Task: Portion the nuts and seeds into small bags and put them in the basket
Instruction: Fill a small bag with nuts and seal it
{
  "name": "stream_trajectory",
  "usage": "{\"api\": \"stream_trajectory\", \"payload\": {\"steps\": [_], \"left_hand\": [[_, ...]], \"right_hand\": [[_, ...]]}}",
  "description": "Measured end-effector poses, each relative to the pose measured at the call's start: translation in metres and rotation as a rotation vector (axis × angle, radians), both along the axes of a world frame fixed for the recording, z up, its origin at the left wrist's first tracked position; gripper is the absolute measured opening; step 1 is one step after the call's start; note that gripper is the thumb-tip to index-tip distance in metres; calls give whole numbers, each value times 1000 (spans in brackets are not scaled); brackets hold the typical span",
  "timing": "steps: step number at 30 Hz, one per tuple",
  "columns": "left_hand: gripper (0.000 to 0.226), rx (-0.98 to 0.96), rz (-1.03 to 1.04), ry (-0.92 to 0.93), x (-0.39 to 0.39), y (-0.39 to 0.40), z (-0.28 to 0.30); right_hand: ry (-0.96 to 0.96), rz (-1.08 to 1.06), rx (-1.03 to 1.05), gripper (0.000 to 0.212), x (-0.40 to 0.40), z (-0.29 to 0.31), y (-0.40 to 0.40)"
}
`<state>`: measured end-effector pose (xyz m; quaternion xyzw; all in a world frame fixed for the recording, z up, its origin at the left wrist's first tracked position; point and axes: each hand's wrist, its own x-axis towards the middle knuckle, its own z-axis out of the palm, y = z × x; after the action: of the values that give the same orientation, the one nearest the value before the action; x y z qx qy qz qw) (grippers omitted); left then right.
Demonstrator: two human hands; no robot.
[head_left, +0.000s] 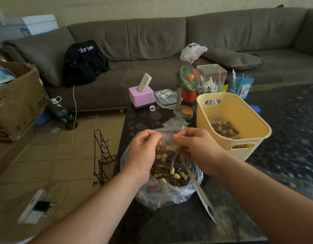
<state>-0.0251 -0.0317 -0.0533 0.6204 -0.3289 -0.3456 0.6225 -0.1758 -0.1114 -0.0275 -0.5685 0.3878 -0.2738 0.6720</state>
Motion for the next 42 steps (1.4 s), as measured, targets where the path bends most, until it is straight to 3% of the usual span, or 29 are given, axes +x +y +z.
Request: {"api": "stream_trajectory", "payload": {"steps": [4, 9, 14, 21, 29, 32, 36, 42], "left_hand": [[22, 3, -56, -252, 1, 5, -2], [21, 68, -201, -625, 10, 10, -3], [16, 245, -307, -662, 18, 10, -6], [15, 288, -349, -614, 13, 10, -2], [16, 240, -295, -772, 8, 12, 1], [16, 193, -302, -862, 9, 13, 3], [15, 180, -256, -825, 14, 13, 4], [11, 122, -254, -574, 20, 6, 1]], "right_hand": [[78, 65, -115, 6, -2, -2, 5], [335, 60, -528, 6, 0, -15, 9], [457, 42, -764, 7, -3, -19, 9], [489, -30, -927, 9, -5, -22, 7], [623, 6, -1188, 16, -4, -21, 8], [573, 37, -1059, 14, -4, -20, 6], [496, 39, -728, 12, -5, -11, 2], [93, -7, 45, 19, -4, -2, 6]]}}
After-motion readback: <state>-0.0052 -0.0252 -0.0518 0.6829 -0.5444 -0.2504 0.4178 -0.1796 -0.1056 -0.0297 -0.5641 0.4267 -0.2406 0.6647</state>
